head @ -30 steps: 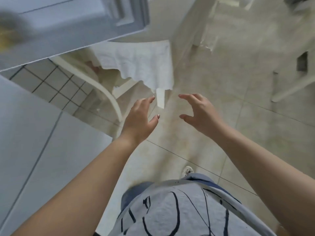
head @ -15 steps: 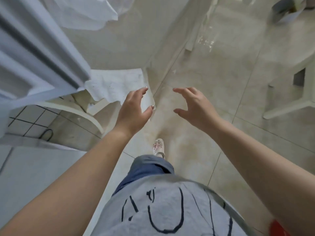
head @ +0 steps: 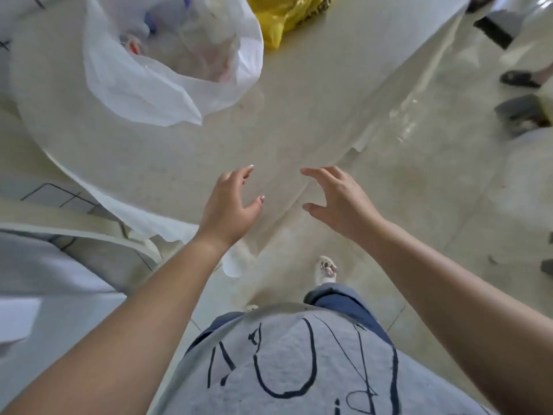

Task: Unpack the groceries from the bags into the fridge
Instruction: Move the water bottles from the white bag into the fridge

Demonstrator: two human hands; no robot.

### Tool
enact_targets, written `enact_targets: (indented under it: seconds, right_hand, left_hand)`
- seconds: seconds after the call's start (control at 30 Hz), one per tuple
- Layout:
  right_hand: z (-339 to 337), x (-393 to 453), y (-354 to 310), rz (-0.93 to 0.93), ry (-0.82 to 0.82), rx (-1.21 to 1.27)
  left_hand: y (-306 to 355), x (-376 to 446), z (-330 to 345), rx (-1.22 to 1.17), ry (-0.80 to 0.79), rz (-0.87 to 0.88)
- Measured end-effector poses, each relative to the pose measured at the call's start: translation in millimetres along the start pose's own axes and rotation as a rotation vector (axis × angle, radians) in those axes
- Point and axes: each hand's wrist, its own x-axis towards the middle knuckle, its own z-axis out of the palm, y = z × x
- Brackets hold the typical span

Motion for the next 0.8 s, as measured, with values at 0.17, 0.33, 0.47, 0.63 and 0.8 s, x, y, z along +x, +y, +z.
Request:
enact_targets:
  seconds: [0.17,0.33,0.47,0.63,0.8]
  right_hand:
    - [-37,78,38,-0.164,-0.148,-0.037]
    - [-57,137,45,-0.346,-0.245,-0.02]
    - [-58,182,33,-0.458,-0.297,-0.006]
    - [-57,242,6,-0.543,-0.313,0.002]
    - [-62,305,-23,-0.6,-0.293,0.029]
  left_hand:
    - [28,44,19,-0.049,0.19,-0.187]
    - [46,65,22,-0.067,0.336,-0.314]
    - [49,85,14,-0.065,0.425,-0.389]
    - [37,124,-9,-0.069,0.51,-0.41]
    - [18,180,-49,-0.049,0.588,-0.393]
